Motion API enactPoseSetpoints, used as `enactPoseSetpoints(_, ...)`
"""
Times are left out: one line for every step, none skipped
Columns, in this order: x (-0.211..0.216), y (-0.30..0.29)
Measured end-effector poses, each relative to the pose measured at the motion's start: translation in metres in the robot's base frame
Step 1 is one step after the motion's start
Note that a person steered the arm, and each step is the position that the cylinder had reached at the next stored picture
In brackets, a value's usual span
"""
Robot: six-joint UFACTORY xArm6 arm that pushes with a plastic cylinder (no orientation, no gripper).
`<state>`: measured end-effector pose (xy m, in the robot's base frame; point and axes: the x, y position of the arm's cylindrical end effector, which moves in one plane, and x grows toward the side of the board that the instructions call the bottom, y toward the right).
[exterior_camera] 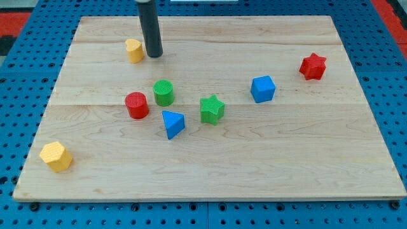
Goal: Move the yellow heart into the yellow hexagon
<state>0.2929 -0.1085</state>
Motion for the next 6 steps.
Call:
enactPoseSetpoints(0.001, -0.047)
enactPoseSetpoints(0.023, -0.078)
enactPoseSetpoints(0.011, -0.087)
enactPoseSetpoints(0.032, -0.105)
enactPoseSetpoints(0.085, -0.105)
enactPoseSetpoints(0.131, -0.105)
